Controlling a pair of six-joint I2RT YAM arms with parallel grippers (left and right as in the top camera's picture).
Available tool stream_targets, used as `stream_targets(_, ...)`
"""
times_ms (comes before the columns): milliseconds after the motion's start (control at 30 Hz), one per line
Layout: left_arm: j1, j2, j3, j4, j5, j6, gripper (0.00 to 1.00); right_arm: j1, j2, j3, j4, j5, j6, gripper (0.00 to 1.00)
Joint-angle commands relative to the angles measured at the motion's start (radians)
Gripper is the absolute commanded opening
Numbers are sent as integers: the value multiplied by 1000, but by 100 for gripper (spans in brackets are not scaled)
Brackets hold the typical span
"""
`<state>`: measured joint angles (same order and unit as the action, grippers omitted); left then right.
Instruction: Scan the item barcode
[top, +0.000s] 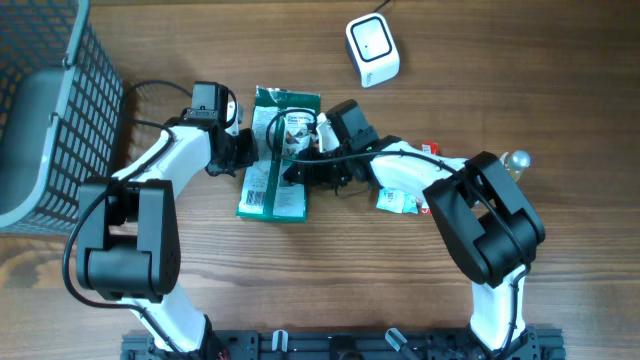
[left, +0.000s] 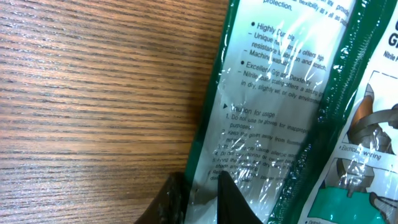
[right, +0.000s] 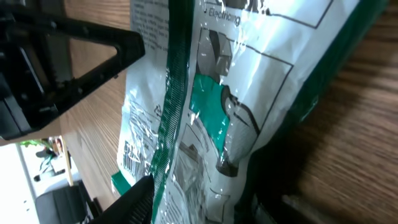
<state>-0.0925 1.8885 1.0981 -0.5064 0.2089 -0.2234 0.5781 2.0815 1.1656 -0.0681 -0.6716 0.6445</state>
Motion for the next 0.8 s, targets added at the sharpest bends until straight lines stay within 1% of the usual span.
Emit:
stream_targets(0, -14, 38, -45, -8, 3, -10, 12, 8, 24, -12, 31, 27, 14, 45)
stream_targets(133, -14, 38, -45, -7, 3, -10, 12, 8, 24, -12, 42, 26, 13, 43)
stream_targets(300, -14, 38, -45, -4, 3, -10, 12, 8, 24, -12, 114, -69, 10, 42)
stream_targets(367, -14, 38, -45, 0, 3, -10, 12, 8, 24, -12, 128, -78, 10, 42)
stream_targets(433, -14, 38, -45, 3, 3, -10, 12, 11, 25, -12, 124, -77, 10, 42)
stream_targets(567, -14, 38, -45, 5, 3, -10, 13, 53, 25, -13, 127, -75, -42, 43)
stream_targets(633, -14, 38, -45, 5, 3, -10, 13, 71, 24, -12, 128, -34, -39, 43)
stream_targets(700, -14, 38, -45, 5, 3, -10, 13, 84, 24, -12, 127, 15, -39, 41)
stream_targets(767, -14, 38, -45, 5, 3, -10, 13, 87, 25, -12, 127, 21, -39, 38)
